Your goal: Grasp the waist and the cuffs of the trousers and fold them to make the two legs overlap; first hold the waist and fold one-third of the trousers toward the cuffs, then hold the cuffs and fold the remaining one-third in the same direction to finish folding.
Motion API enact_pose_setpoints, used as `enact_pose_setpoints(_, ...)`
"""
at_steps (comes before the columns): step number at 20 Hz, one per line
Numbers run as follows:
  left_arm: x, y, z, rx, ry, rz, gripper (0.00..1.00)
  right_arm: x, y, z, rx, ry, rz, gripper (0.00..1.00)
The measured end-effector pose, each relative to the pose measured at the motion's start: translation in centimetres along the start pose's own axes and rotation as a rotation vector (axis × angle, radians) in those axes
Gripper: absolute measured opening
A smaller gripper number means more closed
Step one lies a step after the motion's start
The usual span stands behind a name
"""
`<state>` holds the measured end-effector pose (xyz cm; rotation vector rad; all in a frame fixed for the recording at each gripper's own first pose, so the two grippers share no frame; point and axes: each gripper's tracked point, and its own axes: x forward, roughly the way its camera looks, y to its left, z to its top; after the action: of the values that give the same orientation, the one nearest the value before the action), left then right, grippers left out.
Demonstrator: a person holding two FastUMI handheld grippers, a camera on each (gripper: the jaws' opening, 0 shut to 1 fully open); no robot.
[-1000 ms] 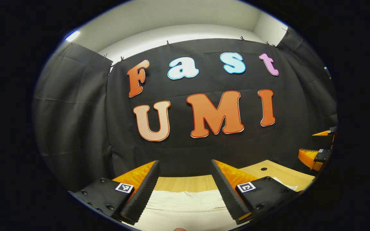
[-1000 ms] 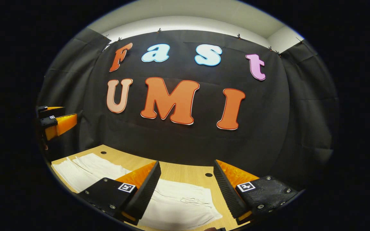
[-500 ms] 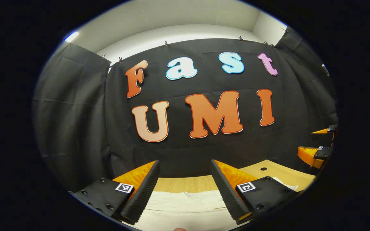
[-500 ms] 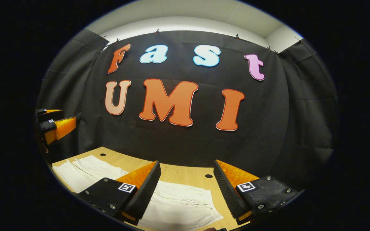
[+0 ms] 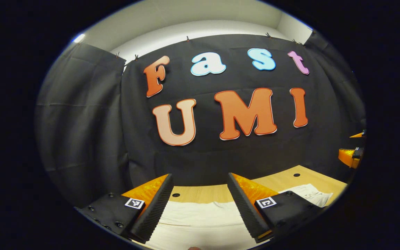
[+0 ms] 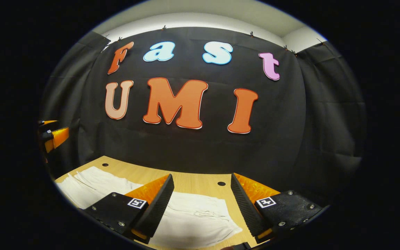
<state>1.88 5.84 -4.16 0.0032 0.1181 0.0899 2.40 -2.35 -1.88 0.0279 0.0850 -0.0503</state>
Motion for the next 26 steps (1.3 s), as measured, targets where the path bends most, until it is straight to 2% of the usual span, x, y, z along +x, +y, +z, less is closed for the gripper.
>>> enact_pose_setpoints(5,0.2,6.4,-5.7,-0.080,0.173,0.071,1.00,0.8,-1.5,-3.8,0.048,0.149,-0.027,0.99)
enact_pose_setpoints(7,0.1,8.9,-8.3,-0.141,0.253,0.092,1.00,0.9,-1.9,-5.6,0.073,0.220,-0.029,0.99)
enact_pose_setpoints(13,-0.6,16.3,-17.7,-0.303,0.529,0.199,0.98,1.0,-2.0,-12.7,0.280,0.495,-0.047,0.99)
enact_pose_setpoints(18,-2.6,20.2,-25.5,-0.529,0.769,0.259,1.00,0.6,-2.1,-18.2,0.370,0.688,-0.097,0.98)
enact_pose_setpoints(22,-5.5,22.5,-32.2,-0.737,0.954,0.326,1.00,0.2,-1.6,-21.3,0.409,0.798,-0.128,0.96)
enact_pose_setpoints(24,-6.7,23.5,-34.4,-0.836,1.011,0.366,0.99,0.1,-1.2,-22.4,0.423,0.833,-0.143,0.95)
enact_pose_setpoints(25,-7.3,23.9,-35.6,-0.879,1.028,0.372,0.96,0.1,-1.0,-22.9,0.429,0.849,-0.146,0.95)
enact_pose_setpoints(26,-8.0,24.4,-36.6,-0.920,1.049,0.385,0.99,0.0,-0.8,-23.3,0.436,0.865,-0.148,0.95)
